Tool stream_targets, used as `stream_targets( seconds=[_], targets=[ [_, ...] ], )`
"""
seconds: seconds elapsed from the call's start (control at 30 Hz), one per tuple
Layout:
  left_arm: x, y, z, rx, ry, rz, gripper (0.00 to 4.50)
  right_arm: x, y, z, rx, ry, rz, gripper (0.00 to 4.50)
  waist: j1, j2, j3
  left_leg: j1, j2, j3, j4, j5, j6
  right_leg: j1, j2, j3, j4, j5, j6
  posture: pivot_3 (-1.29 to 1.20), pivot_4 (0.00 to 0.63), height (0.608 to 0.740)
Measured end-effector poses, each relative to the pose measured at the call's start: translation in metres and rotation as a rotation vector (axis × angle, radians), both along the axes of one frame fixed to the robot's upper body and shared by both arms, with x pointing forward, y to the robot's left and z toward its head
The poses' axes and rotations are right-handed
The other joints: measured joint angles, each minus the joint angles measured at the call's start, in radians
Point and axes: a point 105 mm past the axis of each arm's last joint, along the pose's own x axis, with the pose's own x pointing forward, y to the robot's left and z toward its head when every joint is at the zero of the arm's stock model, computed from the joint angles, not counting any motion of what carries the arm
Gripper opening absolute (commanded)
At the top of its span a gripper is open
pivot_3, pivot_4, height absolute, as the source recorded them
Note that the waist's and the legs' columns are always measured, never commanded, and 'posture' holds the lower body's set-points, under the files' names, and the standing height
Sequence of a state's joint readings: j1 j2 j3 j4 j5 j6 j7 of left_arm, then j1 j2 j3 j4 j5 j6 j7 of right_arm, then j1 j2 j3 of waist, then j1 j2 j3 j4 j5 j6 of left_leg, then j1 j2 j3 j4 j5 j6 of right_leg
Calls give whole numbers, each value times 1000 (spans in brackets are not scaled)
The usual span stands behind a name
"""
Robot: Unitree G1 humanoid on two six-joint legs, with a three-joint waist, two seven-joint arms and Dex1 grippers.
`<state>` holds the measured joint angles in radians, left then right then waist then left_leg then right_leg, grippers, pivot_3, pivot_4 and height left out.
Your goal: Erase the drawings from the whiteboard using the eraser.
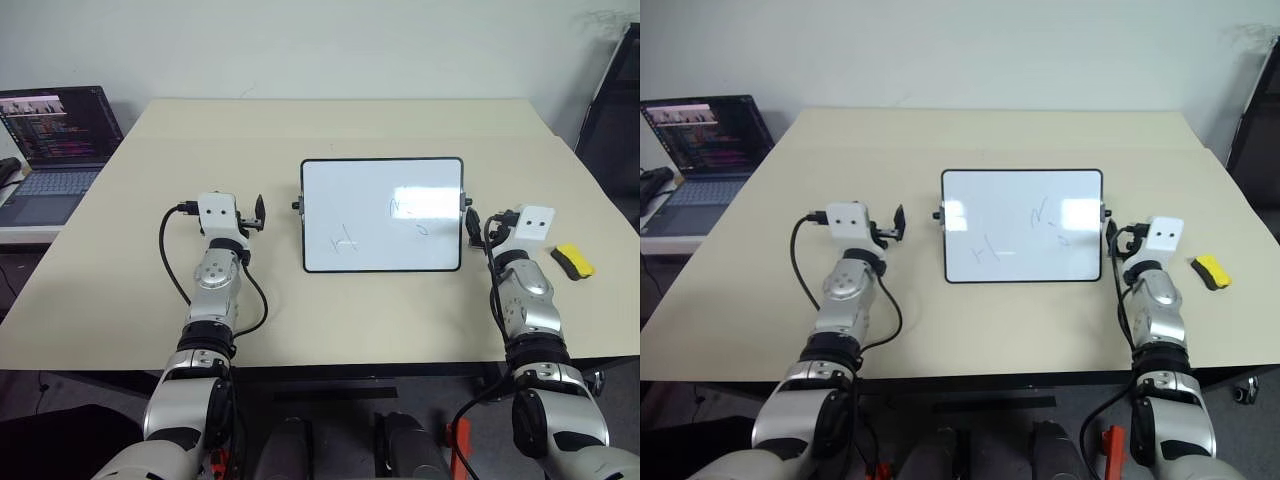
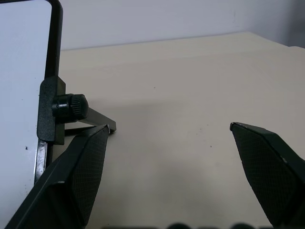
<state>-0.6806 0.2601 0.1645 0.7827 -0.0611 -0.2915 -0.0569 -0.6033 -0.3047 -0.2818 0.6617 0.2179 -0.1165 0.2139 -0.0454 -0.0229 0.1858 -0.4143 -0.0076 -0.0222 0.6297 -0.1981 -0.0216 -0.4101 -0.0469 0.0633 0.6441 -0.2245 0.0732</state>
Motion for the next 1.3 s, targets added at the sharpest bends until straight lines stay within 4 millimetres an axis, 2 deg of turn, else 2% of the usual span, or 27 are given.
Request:
stream_targets(
  seconds=[0.23, 0.47, 0.7, 0.9, 1.0, 1.17, 1.3],
  targets=[
    [0, 1, 1, -22, -2, 0, 4500, 2, 3, -1, 13, 3, 4, 4434, -3, 0, 0, 0, 0, 0, 0, 0, 0, 0, 0, 0, 0, 0, 0, 0, 150, 740],
    [1, -8, 0, -21, -1, -49, 4500, 4, 8, 1, 13, -2, 19, 4434, -3, 0, 0, 0, 0, 0, 0, 0, 0, 0, 0, 0, 0, 0, 0, 0, 150, 740],
    [-3, -27, -2, -69, 15, -158, 4500, -1, 1, -7, 7, 12, 3, 4434, -5, 0, 0, 0, 0, 0, 0, 0, 0, 0, 0, 0, 0, 0, 0, 0, 150, 740],
    [-6, -28, 2, -33, 58, -245, 4500, -6, -6, 0, -13, -8, -12, 4434, -8, 0, 0, 0, 0, 0, 0, 0, 0, 0, 1, 0, 1, 0, 0, 0, 150, 740],
    [-13, -22, 7, -11, 99, -333, 4500, -10, -7, 1, -24, -4, -8, 4434, -11, 0, 0, 0, 1, 0, 0, 0, 0, 0, 1, 0, 1, 0, -1, 0, 150, 740],
    [-34, -26, 16, 91, 129, -554, 4500, -16, -17, 6, -38, -5, -4, 4434, -11, 0, 0, 0, 1, 0, 0, 0, 0, 0, 0, 0, 1, 0, -1, 0, 150, 740],
    [-53, -33, 29, 70, 165, -746, 4500, -22, -26, 10, -51, -9, -3, 4434, -11, 0, 0, 0, 1, -1, 0, 0, 0, 0, 0, 0, 1, -1, -1, 0, 150, 740]
  ],
)
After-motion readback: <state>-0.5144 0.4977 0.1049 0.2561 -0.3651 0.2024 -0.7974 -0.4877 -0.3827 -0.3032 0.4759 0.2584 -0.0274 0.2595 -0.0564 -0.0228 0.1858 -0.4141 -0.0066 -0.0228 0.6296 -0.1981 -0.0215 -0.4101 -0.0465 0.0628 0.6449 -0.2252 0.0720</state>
